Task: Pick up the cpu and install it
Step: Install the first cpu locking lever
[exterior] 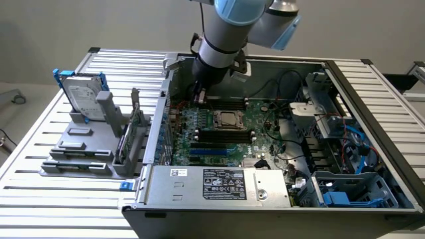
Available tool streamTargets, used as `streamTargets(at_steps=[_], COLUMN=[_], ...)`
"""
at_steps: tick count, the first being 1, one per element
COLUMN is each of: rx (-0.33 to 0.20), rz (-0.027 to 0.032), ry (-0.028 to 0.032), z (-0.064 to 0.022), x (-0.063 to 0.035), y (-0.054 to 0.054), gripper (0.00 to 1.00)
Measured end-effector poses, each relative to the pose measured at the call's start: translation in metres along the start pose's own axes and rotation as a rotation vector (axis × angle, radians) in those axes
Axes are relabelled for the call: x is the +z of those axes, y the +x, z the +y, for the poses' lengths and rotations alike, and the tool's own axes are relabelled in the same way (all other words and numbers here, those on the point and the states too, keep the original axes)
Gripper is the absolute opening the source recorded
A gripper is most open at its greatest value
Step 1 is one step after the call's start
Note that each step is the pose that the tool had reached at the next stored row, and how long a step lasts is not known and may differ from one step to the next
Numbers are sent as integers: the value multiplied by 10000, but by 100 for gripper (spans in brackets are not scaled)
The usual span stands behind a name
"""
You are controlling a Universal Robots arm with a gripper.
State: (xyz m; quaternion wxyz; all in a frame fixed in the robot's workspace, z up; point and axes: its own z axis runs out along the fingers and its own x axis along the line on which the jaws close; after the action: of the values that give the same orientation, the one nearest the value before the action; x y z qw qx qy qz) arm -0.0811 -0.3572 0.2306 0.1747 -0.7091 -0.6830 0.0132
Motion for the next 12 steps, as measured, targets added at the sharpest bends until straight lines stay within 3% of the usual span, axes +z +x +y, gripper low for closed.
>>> streamTargets(at_steps=[4,9,12], rx=[350,534,863], rz=[98,116,212], ry=[-83,-128,-204], z=[-16,-30,-39], x=[8,25,28], y=[-2,-9,-9], gripper=[11,11,11])
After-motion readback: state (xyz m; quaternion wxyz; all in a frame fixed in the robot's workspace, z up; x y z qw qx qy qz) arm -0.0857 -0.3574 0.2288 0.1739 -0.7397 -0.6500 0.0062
